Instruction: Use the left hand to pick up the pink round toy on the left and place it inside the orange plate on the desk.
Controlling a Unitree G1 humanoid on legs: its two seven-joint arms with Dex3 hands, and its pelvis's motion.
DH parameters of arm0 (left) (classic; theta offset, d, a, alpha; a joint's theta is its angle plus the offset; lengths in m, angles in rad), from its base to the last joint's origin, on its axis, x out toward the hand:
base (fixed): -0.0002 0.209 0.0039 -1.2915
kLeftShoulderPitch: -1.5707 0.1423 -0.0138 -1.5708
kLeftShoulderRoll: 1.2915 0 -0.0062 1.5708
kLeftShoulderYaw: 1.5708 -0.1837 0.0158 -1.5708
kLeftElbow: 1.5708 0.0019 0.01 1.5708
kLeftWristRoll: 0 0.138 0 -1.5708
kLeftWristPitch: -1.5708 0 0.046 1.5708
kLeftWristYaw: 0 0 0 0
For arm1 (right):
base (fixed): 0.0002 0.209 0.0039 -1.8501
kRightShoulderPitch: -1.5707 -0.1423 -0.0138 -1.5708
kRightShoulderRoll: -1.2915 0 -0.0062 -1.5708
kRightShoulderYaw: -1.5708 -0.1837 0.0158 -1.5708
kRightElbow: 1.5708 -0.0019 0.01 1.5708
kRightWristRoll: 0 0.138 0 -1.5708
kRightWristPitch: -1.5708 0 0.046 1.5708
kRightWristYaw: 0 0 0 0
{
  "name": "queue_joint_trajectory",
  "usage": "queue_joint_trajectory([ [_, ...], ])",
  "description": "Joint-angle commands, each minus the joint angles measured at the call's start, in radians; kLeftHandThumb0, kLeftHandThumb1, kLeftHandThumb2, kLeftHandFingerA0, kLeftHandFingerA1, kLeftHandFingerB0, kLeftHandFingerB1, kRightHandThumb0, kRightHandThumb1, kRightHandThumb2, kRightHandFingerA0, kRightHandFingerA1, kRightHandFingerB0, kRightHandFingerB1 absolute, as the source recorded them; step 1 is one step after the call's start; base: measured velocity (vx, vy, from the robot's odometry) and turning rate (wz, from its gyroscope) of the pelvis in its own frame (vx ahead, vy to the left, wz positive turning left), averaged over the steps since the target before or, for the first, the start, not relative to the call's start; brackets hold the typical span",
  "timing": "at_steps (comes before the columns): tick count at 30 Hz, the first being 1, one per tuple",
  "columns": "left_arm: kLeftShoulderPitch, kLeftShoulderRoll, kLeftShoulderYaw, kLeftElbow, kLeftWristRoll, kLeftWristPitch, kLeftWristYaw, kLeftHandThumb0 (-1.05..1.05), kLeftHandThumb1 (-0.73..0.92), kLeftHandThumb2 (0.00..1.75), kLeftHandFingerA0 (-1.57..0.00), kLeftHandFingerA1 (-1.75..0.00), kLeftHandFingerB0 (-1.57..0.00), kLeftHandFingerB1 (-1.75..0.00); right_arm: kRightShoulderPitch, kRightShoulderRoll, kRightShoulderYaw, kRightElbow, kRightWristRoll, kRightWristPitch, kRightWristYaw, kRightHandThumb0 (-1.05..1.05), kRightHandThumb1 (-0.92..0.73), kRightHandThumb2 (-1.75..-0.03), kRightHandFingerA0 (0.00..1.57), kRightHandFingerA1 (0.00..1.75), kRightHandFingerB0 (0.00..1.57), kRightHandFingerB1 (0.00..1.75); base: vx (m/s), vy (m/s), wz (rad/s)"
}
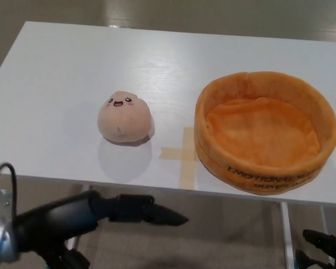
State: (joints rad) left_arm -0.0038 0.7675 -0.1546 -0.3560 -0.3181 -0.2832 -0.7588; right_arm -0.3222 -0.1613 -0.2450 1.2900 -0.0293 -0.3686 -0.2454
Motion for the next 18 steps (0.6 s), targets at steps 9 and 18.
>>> queue_joint_trajectory([
  [9, -0.490, -0.126, 0.055, 0.327, 0.462, -0.082, 0.270, -0.34, 0.24, 0.59, 0.00, -0.04, 0.00, -0.16, 0.009, -0.001, -0.007, 0.018, 0.014, -0.007, 0.011, -0.19, -0.56, -0.61, 0.62, 0.72, 0.68, 0.55, 0.00, 0.000, 0.00],
  [18, -0.778, -0.155, -0.161, 0.815, 0.750, -0.075, 0.485, -0.18, 0.38, 0.66, 0.00, 0.00, -0.02, -0.22, 0.004, -0.002, -0.003, 0.018, 0.009, 0.000, 0.006, -0.19, -0.57, -0.59, 0.65, 0.72, 0.70, 0.55, 0.00, 0.000, 0.00],
])
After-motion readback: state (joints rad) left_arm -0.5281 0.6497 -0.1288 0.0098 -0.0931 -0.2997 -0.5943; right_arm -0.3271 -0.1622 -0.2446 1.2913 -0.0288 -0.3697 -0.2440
